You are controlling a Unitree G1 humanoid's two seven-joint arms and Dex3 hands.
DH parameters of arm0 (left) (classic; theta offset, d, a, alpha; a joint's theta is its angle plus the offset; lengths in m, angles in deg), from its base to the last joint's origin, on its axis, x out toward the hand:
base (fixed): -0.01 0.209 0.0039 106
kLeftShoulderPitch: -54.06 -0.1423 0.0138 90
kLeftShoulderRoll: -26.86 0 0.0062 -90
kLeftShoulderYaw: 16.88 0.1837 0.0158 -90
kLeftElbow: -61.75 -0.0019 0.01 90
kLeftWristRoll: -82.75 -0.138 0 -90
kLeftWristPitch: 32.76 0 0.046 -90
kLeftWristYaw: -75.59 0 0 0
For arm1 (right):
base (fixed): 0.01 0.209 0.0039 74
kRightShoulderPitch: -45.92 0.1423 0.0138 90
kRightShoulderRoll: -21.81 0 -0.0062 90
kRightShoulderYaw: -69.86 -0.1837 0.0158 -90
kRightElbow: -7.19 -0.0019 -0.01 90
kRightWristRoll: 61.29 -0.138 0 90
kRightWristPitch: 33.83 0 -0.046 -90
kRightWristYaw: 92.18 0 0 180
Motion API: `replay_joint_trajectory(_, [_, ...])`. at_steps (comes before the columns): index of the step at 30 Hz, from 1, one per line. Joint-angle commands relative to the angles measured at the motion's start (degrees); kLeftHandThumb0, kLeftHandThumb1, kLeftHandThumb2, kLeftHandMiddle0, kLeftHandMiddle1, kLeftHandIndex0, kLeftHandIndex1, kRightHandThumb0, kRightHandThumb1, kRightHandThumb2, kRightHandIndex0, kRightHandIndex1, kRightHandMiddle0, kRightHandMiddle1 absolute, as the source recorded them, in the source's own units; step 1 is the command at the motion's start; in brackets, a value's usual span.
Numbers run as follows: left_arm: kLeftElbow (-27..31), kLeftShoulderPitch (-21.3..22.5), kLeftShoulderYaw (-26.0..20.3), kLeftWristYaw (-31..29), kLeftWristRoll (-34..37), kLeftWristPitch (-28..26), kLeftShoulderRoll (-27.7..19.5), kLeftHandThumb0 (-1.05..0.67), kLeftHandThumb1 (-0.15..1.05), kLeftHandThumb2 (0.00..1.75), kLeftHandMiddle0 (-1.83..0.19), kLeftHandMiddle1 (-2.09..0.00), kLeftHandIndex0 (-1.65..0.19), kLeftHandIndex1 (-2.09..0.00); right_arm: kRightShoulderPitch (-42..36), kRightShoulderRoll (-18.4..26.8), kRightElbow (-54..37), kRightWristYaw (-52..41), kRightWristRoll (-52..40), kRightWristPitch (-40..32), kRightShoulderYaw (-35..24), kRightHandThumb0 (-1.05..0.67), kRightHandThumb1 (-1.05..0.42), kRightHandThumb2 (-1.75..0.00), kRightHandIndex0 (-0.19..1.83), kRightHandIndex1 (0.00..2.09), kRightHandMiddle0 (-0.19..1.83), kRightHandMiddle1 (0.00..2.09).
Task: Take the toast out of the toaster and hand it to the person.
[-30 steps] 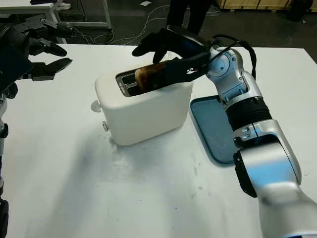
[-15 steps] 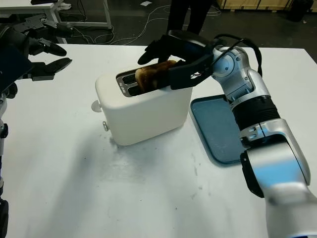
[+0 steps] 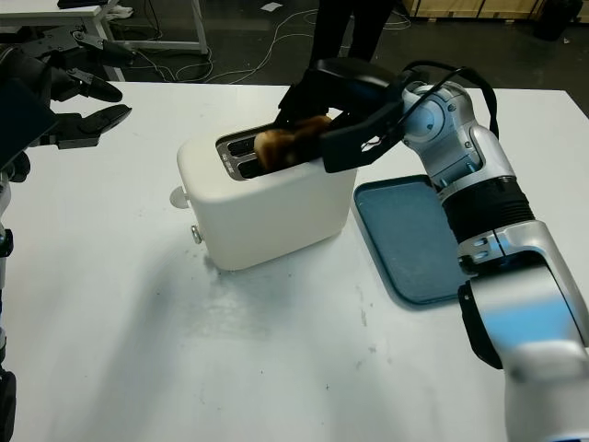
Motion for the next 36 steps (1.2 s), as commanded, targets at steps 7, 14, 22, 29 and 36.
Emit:
replay_joint_trajectory(7, [1.14,-0.59,-0.31,0.18,0.29,-2.44,0.21,-0.10,0.71,0.44,-0.33,-1.06,-0.38,-0.76,-1.39,2.11,0.00,1.73,9.12,2.67,6.37,-0.47,-0.72,0.00,0.92,1.40,0.87,1.04])
replay_joint_trajectory(14, [0.50,-0.78,-0.78,0.40,1.25,-2.32,0.87,-0.09,0.72,0.43,-0.31,-1.06,-0.38,-0.76,-1.97,3.96,-2.42,11.13,16.52,5.25,9.21,-0.53,-0.79,-0.02,0.89,1.54,0.84,0.87])
replay_joint_trajectory(22, [-0.35,-1.14,-0.11,0.45,0.07,0.27,0.10,-0.13,0.72,0.42,-0.34,-1.09,-0.39,-0.77,-0.98,3.22,4.81,29.49,19.13,8.55,7.78,-0.50,-0.92,-0.46,1.03,1.74,0.75,1.70])
replay_joint_trajectory(29, [0.48,-1.01,-0.65,0.35,0.91,-2.16,0.81,-0.11,0.73,0.41,-0.31,-1.07,-0.38,-0.76,4.81,0.43,17.50,28.09,6.23,11.55,-0.78,-0.45,-0.92,-0.45,0.96,1.75,0.67,1.75])
replay_joint_trajectory(36, [0.12,-1.28,-0.67,0.55,0.79,-1.00,0.76,-0.09,0.73,0.40,-0.32,-1.08,-0.39,-0.77,9.48,0.40,20.97,20.81,-4.46,9.27,-8.93,-0.43,-0.92,-0.44,0.96,1.75,0.66,1.75])
